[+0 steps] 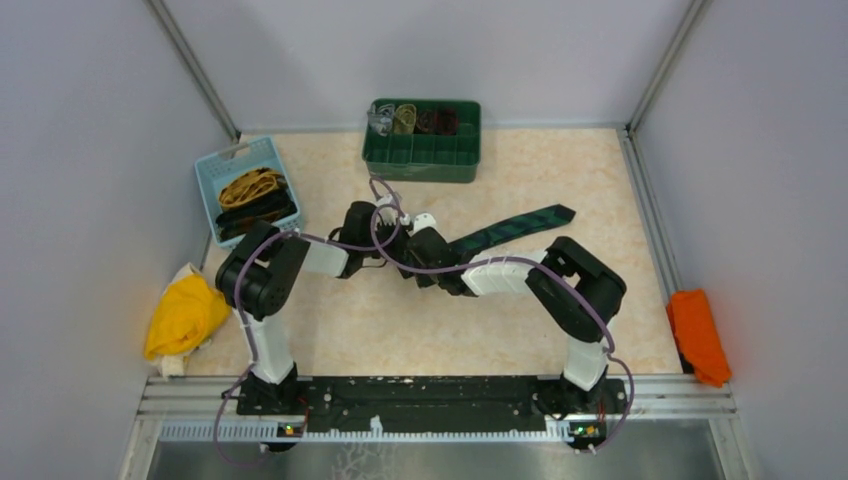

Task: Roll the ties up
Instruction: Roll the tie at the center of the board.

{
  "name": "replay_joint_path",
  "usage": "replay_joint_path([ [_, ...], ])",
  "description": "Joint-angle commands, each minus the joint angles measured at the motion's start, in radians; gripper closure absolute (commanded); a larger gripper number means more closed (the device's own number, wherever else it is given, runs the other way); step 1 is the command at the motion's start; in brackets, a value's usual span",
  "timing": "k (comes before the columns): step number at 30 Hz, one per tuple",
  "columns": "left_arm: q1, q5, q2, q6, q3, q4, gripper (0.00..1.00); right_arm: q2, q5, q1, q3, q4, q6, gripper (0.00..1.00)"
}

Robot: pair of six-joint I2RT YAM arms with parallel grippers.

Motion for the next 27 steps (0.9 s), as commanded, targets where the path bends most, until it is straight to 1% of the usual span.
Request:
replay_joint_path([
  [1, -0.066, -0.077, -0.026, 0.001, -0.096, -0.164, 1.00, 0.025, -0.062, -0.002, 0.014, -0.058, -0.026, 1.00],
  [4, -0.095, -0.110, -0.061, -0.013, -0.143, -0.173, 1.00, -0.002, -0.077, -0.002, -0.013, -0.066, -0.023, 1.00],
  [6, -0.099, -0.134, -0.073, -0.016, -0.162, -0.184, 1.00, -0.041, -0.068, -0.002, -0.037, -0.107, -0.013, 1.00],
  [8, -0.099, -0.191, -0.074, -0.010, -0.167, -0.208, 1.00, -0.084, -0.042, -0.002, -0.060, -0.144, 0.001, 0.99],
  [12, -0.096, -0.251, -0.051, 0.014, -0.121, -0.271, 1.00, -0.183, 0.018, -0.002, -0.097, -0.259, 0.035, 0.91],
  [13, -0.096, -0.256, -0.042, 0.018, -0.103, -0.283, 1.00, -0.207, 0.043, -0.002, -0.112, -0.302, 0.051, 0.87],
  [15, -0.096, -0.261, -0.028, 0.023, -0.077, -0.292, 1.00, -0.249, 0.109, -0.003, -0.137, -0.364, 0.088, 0.85],
  [17, -0.097, -0.261, -0.012, 0.025, -0.047, -0.302, 1.00, -0.277, 0.175, -0.010, -0.159, -0.418, 0.125, 0.85],
  [18, -0.096, -0.257, -0.005, 0.028, -0.031, -0.306, 1.00, -0.288, 0.194, -0.026, -0.170, -0.443, 0.151, 0.86],
  [20, -0.097, -0.251, 0.009, 0.030, -0.002, -0.320, 1.00, -0.295, 0.183, -0.079, -0.194, -0.447, 0.174, 0.87],
  [22, -0.097, -0.249, 0.015, 0.031, 0.020, -0.329, 1.00, -0.282, 0.160, -0.152, -0.204, -0.446, 0.194, 0.92],
  [27, -0.096, -0.269, 0.036, 0.059, 0.094, -0.357, 1.00, -0.227, 0.102, -0.314, -0.166, -0.415, 0.165, 0.99],
])
